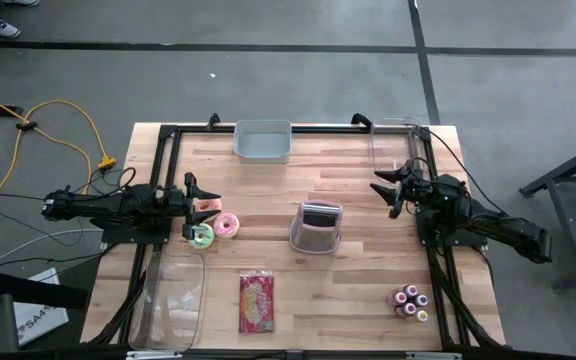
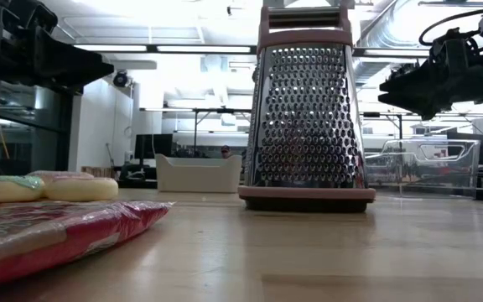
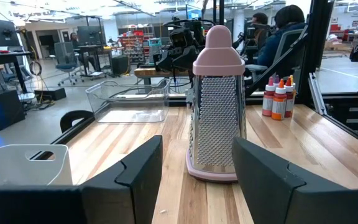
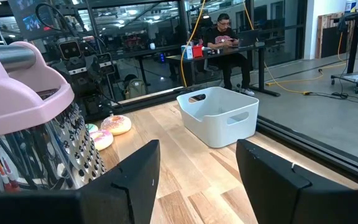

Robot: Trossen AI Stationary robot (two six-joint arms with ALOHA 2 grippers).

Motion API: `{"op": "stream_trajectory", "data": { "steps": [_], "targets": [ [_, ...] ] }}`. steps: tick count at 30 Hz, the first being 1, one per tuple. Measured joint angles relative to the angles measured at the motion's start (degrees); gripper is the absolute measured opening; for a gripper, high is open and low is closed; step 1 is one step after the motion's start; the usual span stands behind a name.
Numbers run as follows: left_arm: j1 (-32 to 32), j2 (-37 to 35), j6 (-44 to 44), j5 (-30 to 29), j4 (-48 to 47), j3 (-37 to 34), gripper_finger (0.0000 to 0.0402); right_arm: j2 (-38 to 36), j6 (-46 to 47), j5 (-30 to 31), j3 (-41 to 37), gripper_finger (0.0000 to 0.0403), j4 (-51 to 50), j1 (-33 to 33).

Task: Pick & Place Food Item

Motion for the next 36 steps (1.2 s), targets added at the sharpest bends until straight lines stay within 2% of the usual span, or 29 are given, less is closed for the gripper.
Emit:
{"op": "stream_trajectory", "data": {
  "steps": [30, 36],
  "targets": [
    [0.0, 0.0, 0.0, 0.0, 0.0, 0.0, 0.0188, 0.0, 0.0, 0.1, 0.0, 0.0201, 1.4, 0.0],
    [0.0, 0.0, 0.0, 0.0, 0.0, 0.0, 0.0188, 0.0, 0.4, -2.7, 0.3, 0.0201, 5.3, 0.0]
  ]
}}
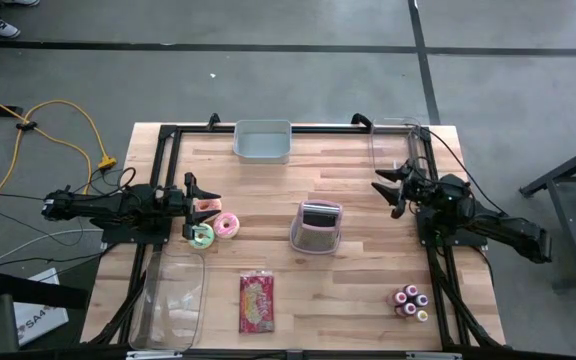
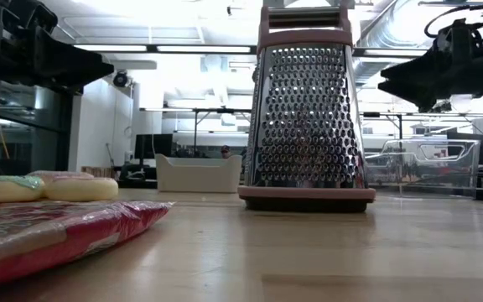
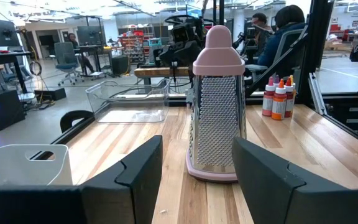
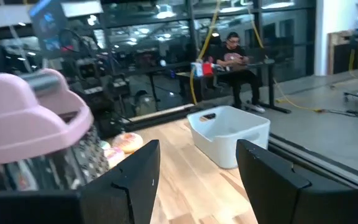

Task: Pick & Place Food Item
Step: Put the orange food coloring into the right transparent bin

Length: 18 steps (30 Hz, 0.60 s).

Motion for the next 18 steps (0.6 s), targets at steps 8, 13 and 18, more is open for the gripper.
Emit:
{"op": "stream_trajectory", "data": {
  "steps": [8, 13, 18],
  "targets": [
    [0.0, 0.0, 0.0, 0.0, 0.0, 0.0, 0.0188, 0.0, -0.2, -3.3, 5.3, 0.0201, 0.9, 0.0],
    [0.0, 0.0, 0.0, 0.0, 0.0, 0.0, 0.0188, 0.5, -0.2, -5.8, 10.4, 0.0201, 1.2, 0.0],
    [0.0, 0.0, 0.0, 0.0, 0.0, 0.0, 0.0188, 3.3, -0.5, -8.2, 15.4, 0.0201, 1.2, 0.0]
  ]
}}
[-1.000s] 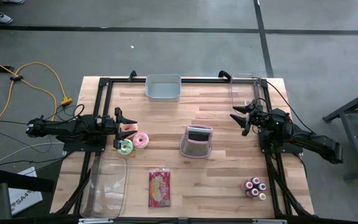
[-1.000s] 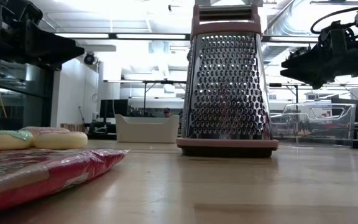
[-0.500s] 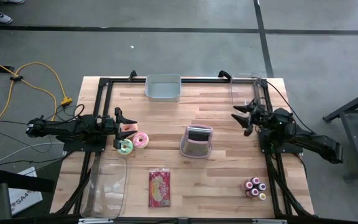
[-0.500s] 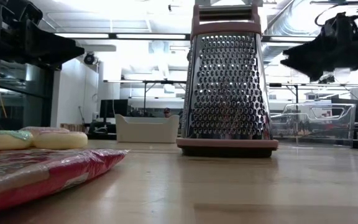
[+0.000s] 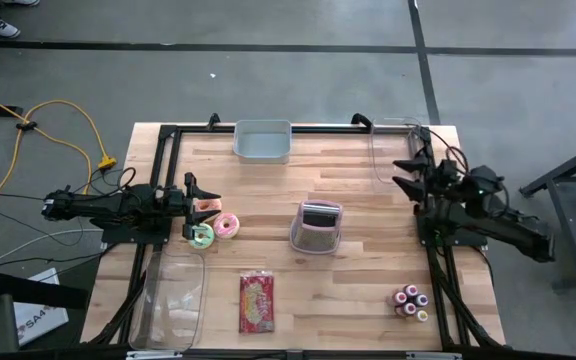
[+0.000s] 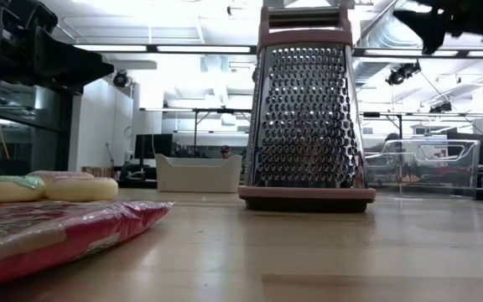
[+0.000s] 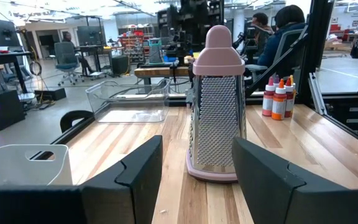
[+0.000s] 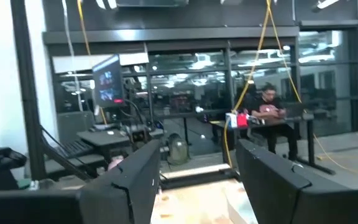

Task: Pick & Place Food Item
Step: Put the orange food coloring into the right transparent bin

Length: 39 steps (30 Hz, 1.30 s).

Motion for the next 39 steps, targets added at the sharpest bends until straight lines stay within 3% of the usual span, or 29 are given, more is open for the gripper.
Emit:
{"op": "stream_trajectory", "data": {
  "steps": [12, 19, 30, 39],
  "targets": [
    [0.0, 0.0, 0.0, 0.0, 0.0, 0.0, 0.0188, 16.0, -1.7, -4.7, 14.2, 0.0201, 0.0, 0.0],
    [0.0, 0.0, 0.0, 0.0, 0.0, 0.0, 0.0188, 24.0, -1.6, -9.3, 18.4, 0.0201, -0.1, 0.0],
    [0.0, 0.0, 0.0, 0.0, 0.0, 0.0, 0.0188, 26.2, -2.5, -13.3, 19.1, 0.0201, 0.0, 3.2],
    [0.0, 0.0, 0.0, 0.0, 0.0, 0.0, 0.0188, 27.4, -5.4, -7.1, 22.9, 0.0201, -5.7, 8.7]
  ]
}}
